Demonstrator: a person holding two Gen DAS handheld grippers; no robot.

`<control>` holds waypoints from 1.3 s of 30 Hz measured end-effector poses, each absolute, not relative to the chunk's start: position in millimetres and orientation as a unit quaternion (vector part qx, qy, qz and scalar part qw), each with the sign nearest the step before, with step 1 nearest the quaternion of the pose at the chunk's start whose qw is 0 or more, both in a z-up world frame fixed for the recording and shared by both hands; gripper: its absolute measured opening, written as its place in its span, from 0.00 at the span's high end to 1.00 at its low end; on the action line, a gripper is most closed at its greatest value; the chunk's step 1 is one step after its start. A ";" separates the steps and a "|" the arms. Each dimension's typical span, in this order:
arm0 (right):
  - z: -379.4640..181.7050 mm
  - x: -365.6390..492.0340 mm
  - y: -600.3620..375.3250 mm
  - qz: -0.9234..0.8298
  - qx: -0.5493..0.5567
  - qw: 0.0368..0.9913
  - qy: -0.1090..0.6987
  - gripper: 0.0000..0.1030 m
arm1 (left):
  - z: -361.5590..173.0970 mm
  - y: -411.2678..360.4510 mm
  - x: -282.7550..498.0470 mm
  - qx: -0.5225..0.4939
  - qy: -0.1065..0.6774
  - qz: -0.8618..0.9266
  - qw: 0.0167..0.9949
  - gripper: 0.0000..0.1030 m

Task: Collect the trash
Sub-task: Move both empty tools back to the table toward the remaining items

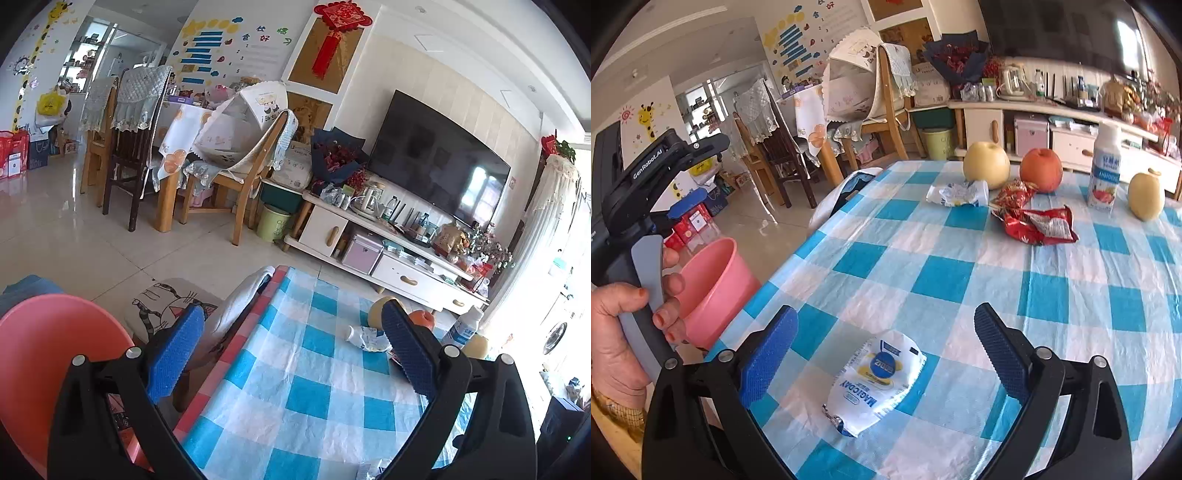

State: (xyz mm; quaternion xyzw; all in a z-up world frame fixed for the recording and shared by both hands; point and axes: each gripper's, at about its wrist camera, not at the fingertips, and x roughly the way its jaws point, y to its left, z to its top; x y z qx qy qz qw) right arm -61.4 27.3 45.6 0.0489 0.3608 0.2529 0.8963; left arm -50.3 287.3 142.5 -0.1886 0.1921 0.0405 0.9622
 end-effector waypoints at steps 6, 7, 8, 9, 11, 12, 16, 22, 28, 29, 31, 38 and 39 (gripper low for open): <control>41.7 -53.8 6.9 0.239 0.062 0.895 0.370 0.06 | 143.4 267.0 -43.5 -0.147 0.194 0.051 0.969 0.06; 41.4 -52.5 3.5 0.239 0.064 0.895 0.370 0.06 | 143.6 263.5 -41.9 -0.140 0.195 0.049 0.969 0.06; 41.6 -51.0 -0.5 0.239 0.067 0.895 0.370 0.06 | 142.9 260.1 -40.4 -0.134 0.197 0.047 0.970 0.06; 41.5 -49.6 -4.3 0.240 0.069 0.895 0.370 0.06 | 142.2 256.0 -38.7 -0.126 0.200 0.044 0.971 0.06; 42.9 -46.2 -12.8 0.238 0.073 0.895 0.371 0.06 | 140.6 248.6 -35.5 -0.113 0.208 0.037 0.971 0.06; 43.2 -44.4 -17.4 0.236 0.077 0.895 0.371 0.05 | 139.6 244.5 -33.7 -0.106 0.212 0.035 0.971 0.06; 43.9 -35.1 -37.1 0.223 0.092 0.896 0.374 0.06 | 136.0 231.3 -28.7 -0.092 0.228 0.017 0.969 0.06; 45.5 -20.0 -58.8 0.207 0.105 0.898 0.374 0.06 | 126.8 210.7 -20.1 -0.082 0.265 -0.011 0.961 0.06; 39.2 2.5 -70.0 0.203 0.103 0.893 0.389 0.06 | 117.8 186.7 -15.6 -0.056 0.301 -0.047 0.951 0.06; 37.9 7.0 -71.9 0.202 0.104 0.892 0.392 0.06 | 117.0 184.2 -15.6 -0.058 0.306 -0.054 0.949 0.06; 35.2 17.3 -77.3 0.197 0.112 0.890 0.396 0.06 | 112.2 180.0 -13.9 -0.065 0.326 -0.066 0.941 0.06; 16.8 54.6 -87.0 0.190 0.128 0.879 0.418 0.06 | 79.9 153.2 -10.7 -0.033 0.437 -0.112 0.892 0.06; 13.1 59.3 -85.2 0.193 0.126 0.876 0.424 0.06 | 75.6 149.7 -11.9 -0.026 0.449 -0.111 0.886 0.06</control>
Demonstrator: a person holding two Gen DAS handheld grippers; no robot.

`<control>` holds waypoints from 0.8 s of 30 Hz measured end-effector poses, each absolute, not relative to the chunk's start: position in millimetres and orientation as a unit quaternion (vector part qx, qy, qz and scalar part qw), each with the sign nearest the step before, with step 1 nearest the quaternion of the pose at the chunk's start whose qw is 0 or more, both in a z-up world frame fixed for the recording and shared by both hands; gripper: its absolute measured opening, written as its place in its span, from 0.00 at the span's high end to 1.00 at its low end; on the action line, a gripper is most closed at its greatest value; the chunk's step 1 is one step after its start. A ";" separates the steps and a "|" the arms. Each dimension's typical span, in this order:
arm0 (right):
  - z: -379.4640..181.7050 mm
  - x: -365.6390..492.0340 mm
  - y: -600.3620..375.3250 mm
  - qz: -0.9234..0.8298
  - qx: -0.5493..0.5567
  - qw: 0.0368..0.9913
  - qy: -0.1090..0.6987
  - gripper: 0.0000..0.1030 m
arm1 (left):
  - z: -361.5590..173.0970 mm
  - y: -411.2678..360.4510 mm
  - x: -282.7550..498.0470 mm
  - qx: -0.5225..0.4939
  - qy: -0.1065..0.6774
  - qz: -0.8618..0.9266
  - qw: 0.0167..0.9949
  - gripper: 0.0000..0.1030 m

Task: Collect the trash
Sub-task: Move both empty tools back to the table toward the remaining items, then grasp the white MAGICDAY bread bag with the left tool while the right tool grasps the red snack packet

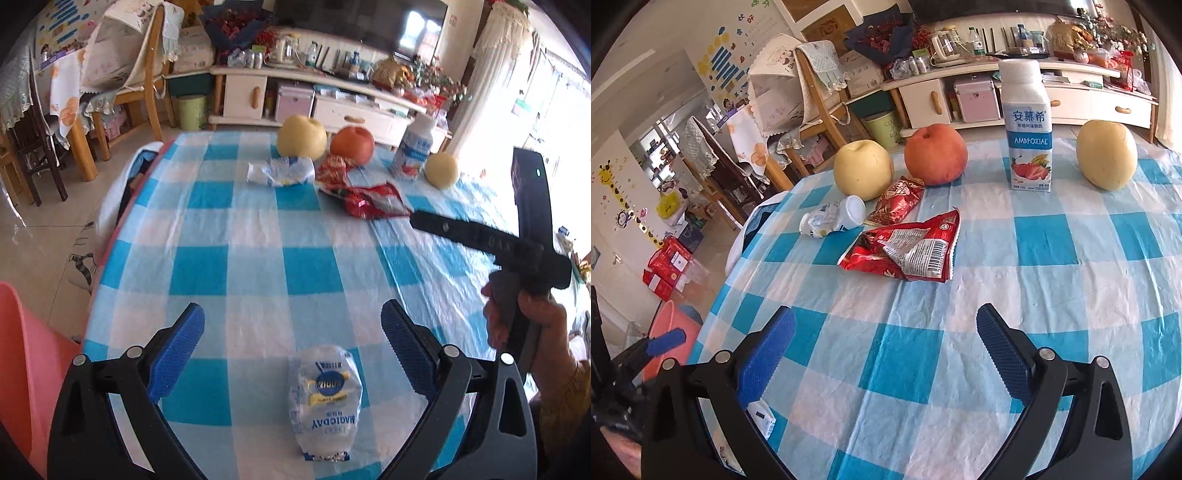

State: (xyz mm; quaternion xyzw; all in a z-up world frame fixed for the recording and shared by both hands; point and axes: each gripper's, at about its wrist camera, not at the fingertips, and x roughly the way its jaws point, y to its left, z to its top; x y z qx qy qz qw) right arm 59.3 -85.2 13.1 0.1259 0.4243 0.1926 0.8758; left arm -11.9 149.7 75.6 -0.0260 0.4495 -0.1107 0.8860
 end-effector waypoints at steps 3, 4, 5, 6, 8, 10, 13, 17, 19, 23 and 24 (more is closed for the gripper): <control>3.5 71.8 -75.9 0.193 0.098 0.874 0.434 0.05 | 65.3 137.8 -21.0 -0.016 0.481 -0.122 0.868 0.06; 2.0 74.8 -73.2 0.192 0.088 0.875 0.436 0.06 | 62.7 131.7 -26.1 -0.004 0.486 -0.126 0.865 0.06; 0.2 78.1 -70.6 0.192 0.081 0.875 0.438 0.06 | 60.6 126.2 -31.3 0.008 0.490 -0.129 0.862 0.06; -0.6 80.7 -68.4 0.195 0.078 0.874 0.439 0.06 | 57.3 122.2 -35.6 0.018 0.494 -0.131 0.859 0.06; -2.3 85.4 -64.8 0.196 0.071 0.873 0.441 0.06 | 48.9 116.3 -42.4 0.033 0.507 -0.132 0.851 0.06; -3.4 89.8 -61.0 0.196 0.057 0.874 0.440 0.05 | 42.2 113.1 -46.6 0.043 0.516 -0.130 0.845 0.06; -6.0 97.8 -57.2 0.190 0.043 0.875 0.443 0.05 | 35.7 107.8 -48.8 0.056 0.522 -0.132 0.841 0.06; -9.5 110.5 -54.6 0.188 0.048 0.874 0.445 0.05 | 27.8 105.3 -47.1 0.064 0.532 -0.123 0.835 0.23; -10.4 115.2 -50.6 0.191 0.042 0.875 0.444 0.05 | 25.9 106.1 -45.2 0.065 0.532 -0.117 0.836 0.26; -15.3 123.2 -42.2 0.192 0.020 0.875 0.444 0.05 | 24.7 103.2 -43.3 0.071 0.526 -0.112 0.840 0.27; -15.8 125.3 -39.9 0.190 0.013 0.876 0.444 0.04 | 24.2 103.4 -42.0 0.072 0.525 -0.112 0.841 0.29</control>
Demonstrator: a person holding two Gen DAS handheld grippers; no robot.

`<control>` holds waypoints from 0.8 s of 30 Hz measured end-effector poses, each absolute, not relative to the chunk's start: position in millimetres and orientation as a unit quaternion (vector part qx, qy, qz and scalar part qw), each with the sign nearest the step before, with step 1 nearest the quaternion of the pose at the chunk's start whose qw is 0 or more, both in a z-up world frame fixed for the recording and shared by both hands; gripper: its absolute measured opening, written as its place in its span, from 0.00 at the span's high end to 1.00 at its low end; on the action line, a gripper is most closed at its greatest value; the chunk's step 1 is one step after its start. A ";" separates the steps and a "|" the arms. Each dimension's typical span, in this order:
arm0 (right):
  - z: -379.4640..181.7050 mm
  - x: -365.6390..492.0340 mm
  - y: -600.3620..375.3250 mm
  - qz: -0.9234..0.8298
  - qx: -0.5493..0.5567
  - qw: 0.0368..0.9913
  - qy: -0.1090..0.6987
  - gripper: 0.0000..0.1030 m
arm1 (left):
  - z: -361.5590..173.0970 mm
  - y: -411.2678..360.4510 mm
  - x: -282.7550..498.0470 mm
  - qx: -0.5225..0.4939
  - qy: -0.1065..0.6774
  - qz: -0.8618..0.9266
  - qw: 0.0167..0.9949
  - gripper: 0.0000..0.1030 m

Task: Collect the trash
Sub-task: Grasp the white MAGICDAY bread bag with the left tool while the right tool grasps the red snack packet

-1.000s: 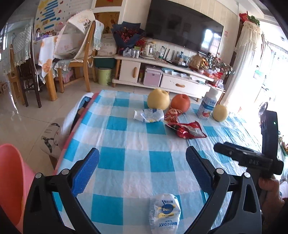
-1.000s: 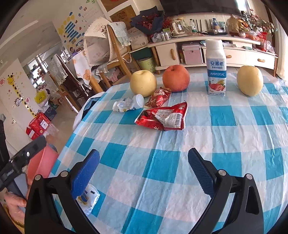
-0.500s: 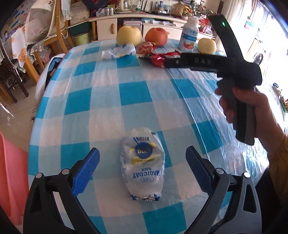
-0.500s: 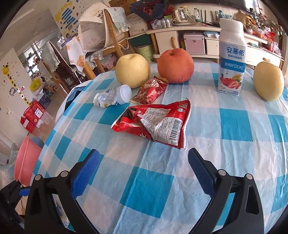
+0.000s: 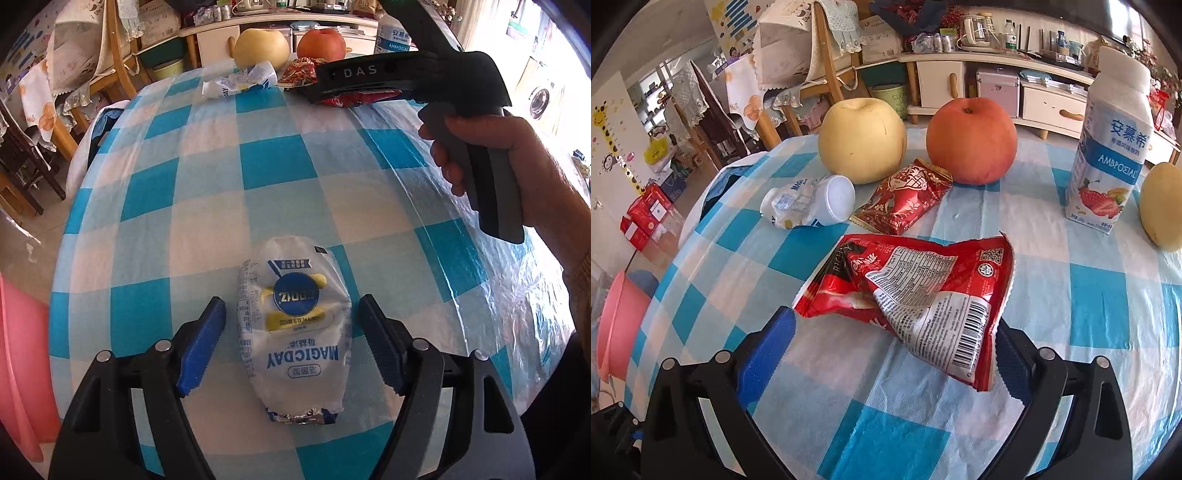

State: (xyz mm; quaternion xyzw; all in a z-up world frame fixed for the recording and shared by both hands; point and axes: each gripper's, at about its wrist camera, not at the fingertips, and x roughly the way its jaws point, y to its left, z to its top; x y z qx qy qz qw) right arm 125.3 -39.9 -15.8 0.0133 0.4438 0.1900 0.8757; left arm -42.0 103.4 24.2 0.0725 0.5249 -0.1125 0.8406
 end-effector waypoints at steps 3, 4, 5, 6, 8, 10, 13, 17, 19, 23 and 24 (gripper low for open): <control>-16.7 131.6 -34.0 0.186 -0.001 0.877 0.444 0.04 | 24.8 103.9 -39.0 0.070 0.518 -0.111 0.845 0.35; -17.3 132.7 -33.4 0.184 -0.001 0.878 0.442 0.04 | 25.2 104.2 -37.6 0.068 0.515 -0.110 0.847 0.39; -17.7 133.3 -32.9 0.183 -0.002 0.879 0.439 0.04 | 25.1 104.9 -35.2 0.067 0.513 -0.110 0.848 0.40; -18.6 134.2 -31.0 0.182 -0.005 0.880 0.440 0.04 | 25.2 105.2 -33.5 0.064 0.512 -0.111 0.850 0.40; -18.7 134.0 -31.4 0.180 -0.006 0.880 0.439 0.06 | 25.0 105.3 -32.0 0.062 0.508 -0.113 0.852 0.40; -18.6 135.6 -34.0 0.182 0.003 0.881 0.437 0.07 | 24.8 104.8 -29.7 0.060 0.504 -0.113 0.854 0.40; -17.5 135.9 -38.6 0.185 0.018 0.883 0.432 0.18 | 24.6 105.6 -26.9 0.053 0.502 -0.113 0.856 0.41; -15.1 132.9 -41.3 0.188 0.022 0.885 0.425 0.25 | 24.5 106.5 -25.5 0.047 0.499 -0.114 0.858 0.41; -13.3 129.9 -41.2 0.191 0.018 0.888 0.419 0.29 | 24.8 107.6 -24.6 0.041 0.498 -0.115 0.858 0.41; -10.3 122.7 -36.4 0.194 -0.001 0.891 0.411 0.37 | 25.0 110.5 -22.3 0.026 0.497 -0.117 0.859 0.41; -9.8 120.8 -35.2 0.193 -0.006 0.891 0.410 0.38 | 25.2 111.2 -21.7 0.023 0.497 -0.118 0.860 0.41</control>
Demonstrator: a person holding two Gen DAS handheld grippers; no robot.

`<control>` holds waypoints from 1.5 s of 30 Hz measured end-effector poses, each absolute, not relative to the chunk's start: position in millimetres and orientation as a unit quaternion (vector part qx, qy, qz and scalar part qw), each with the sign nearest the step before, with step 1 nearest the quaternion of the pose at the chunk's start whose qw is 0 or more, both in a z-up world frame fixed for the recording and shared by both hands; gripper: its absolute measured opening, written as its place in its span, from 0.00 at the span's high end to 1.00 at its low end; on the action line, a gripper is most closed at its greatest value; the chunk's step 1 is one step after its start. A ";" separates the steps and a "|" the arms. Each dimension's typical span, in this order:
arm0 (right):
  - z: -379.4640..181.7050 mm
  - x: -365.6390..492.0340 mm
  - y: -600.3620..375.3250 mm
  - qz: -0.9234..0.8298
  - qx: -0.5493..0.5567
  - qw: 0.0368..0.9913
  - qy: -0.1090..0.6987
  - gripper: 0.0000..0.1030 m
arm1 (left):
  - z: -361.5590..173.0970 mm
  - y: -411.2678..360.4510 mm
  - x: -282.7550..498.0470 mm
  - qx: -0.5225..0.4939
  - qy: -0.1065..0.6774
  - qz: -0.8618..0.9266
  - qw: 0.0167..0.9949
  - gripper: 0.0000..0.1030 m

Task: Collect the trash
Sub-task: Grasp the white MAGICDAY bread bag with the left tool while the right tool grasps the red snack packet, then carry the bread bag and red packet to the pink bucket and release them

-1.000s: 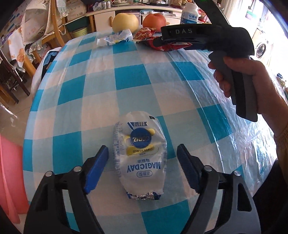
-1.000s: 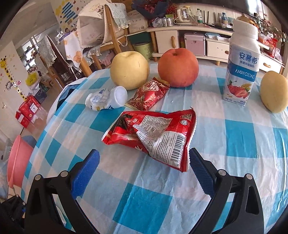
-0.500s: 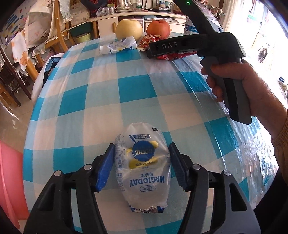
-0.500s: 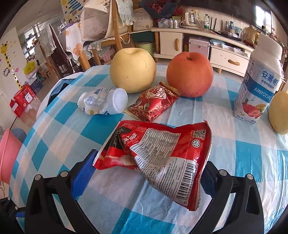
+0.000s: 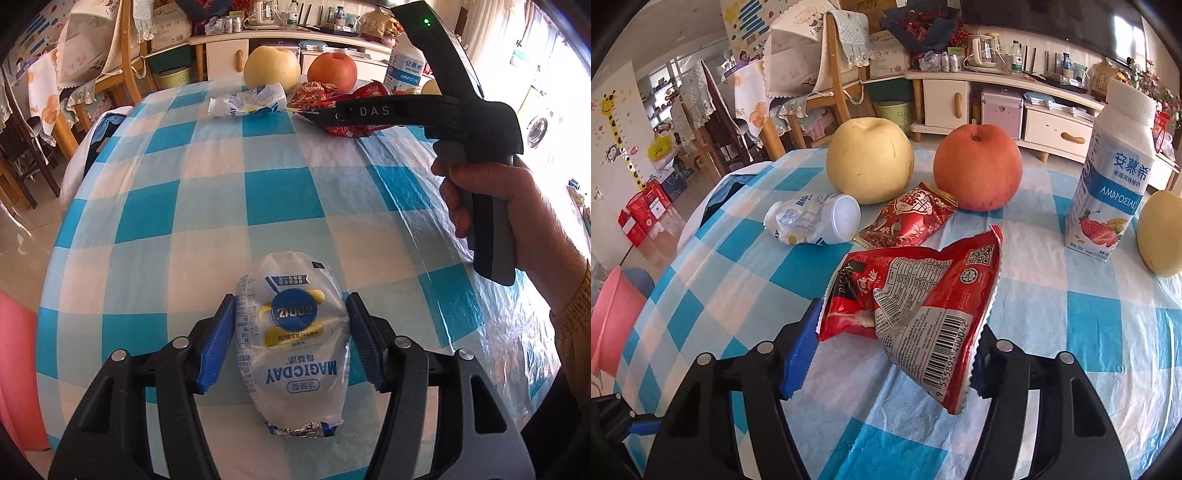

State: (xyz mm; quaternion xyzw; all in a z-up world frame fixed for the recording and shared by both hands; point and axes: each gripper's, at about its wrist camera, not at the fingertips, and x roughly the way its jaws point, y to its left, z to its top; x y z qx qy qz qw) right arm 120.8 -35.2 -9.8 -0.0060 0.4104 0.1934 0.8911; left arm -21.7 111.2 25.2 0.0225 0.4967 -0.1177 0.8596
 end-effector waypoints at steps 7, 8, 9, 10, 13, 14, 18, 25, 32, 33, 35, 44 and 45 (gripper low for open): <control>-8.7 107.1 -35.4 0.194 -0.014 0.893 0.407 0.46 | 29.9 121.6 -18.1 -0.010 0.485 -0.117 0.867 0.41; -8.8 104.7 -35.4 0.193 -0.015 0.893 0.406 0.47 | 30.9 123.7 -17.7 -0.016 0.483 -0.116 0.868 0.41; -8.7 102.0 -35.9 0.191 -0.015 0.894 0.405 0.47 | 32.5 125.8 -17.1 -0.023 0.479 -0.116 0.870 0.41; -8.6 99.1 -36.5 0.189 -0.014 0.895 0.404 0.47 | 34.1 127.8 -16.8 -0.028 0.475 -0.115 0.872 0.41; -7.3 89.4 -37.2 0.180 -0.016 0.899 0.398 0.47 | 38.6 133.4 -15.5 -0.043 0.465 -0.113 0.877 0.41; -6.5 86.3 -37.3 0.178 -0.016 0.900 0.397 0.47 | 39.6 134.9 -15.3 -0.045 0.463 -0.112 0.878 0.41; -2.3 74.5 -39.7 0.172 0.005 0.904 0.393 0.47 | 43.8 143.6 -14.2 -0.059 0.453 -0.105 0.883 0.41; 7.6 50.4 -36.5 0.185 0.039 0.903 0.386 0.47 | 54.0 163.7 -15.3 -0.087 0.433 -0.088 0.893 0.41; 14.0 24.1 -22.3 0.198 0.049 0.901 0.384 0.47 | 65.0 182.9 -20.0 -0.115 0.410 -0.078 0.901 0.42; 14.3 19.6 -20.0 0.201 0.052 0.900 0.384 0.47 | 66.4 187.1 -20.1 -0.121 0.407 -0.076 0.902 0.43; 15.8 11.3 -16.7 0.205 0.057 0.898 0.385 0.47 | 69.0 195.0 -20.9 -0.133 0.402 -0.072 0.903 0.59; 18.5 -20.7 1.8 0.218 0.051 0.894 0.388 0.47 | 58.3 211.1 -18.2 -0.169 0.426 -0.072 0.886 0.68; 18.1 -23.6 2.9 0.218 0.050 0.894 0.389 0.47 | 56.5 210.5 -18.7 -0.171 0.431 -0.075 0.883 0.68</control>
